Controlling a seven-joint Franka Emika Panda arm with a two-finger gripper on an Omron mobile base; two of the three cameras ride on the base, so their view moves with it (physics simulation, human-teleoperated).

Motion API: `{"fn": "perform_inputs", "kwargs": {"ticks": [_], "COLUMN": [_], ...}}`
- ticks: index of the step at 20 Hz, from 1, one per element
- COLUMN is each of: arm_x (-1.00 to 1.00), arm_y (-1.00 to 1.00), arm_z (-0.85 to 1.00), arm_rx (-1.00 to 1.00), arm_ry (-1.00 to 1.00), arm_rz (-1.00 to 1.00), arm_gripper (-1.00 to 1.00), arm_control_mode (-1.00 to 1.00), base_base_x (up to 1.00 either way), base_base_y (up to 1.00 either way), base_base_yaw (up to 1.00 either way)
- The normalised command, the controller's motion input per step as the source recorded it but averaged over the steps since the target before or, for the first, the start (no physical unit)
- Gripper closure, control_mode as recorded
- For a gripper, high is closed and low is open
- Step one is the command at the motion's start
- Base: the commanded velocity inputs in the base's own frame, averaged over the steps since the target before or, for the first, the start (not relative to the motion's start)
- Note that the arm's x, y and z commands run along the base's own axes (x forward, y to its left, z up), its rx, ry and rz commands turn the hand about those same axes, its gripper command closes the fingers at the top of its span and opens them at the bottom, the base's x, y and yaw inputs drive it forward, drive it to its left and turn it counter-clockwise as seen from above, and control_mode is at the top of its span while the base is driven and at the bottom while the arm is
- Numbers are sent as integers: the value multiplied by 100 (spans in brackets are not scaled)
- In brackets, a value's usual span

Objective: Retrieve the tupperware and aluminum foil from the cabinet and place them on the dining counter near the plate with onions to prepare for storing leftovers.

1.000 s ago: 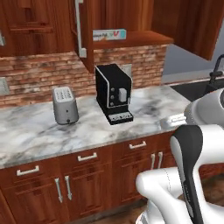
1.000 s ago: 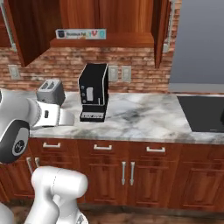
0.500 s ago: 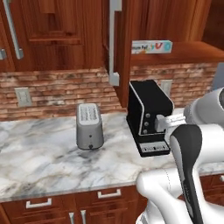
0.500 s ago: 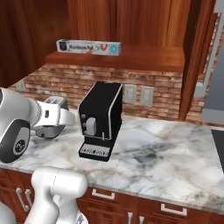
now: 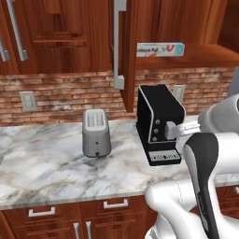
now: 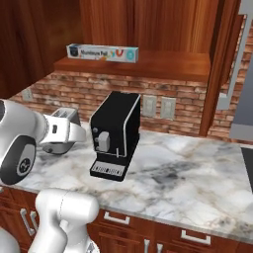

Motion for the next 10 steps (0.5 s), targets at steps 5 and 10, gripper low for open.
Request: {"fn": "perform_inputs", "kwargs": {"ticks": [5,10], "arm_x": [-2,0], "arm_y": [-31,-30], "arm_z": [23,80], "arm_rx": [10,11], "arm_ry": [-6,-5], "arm_rz": [-5,-13], "arm_gripper": [-100,-100], "arm_control_mode": [-100,-100], "base_base_x": [0,0], "base_base_y": [0,0], "base_base_yaw": [0,0]}}
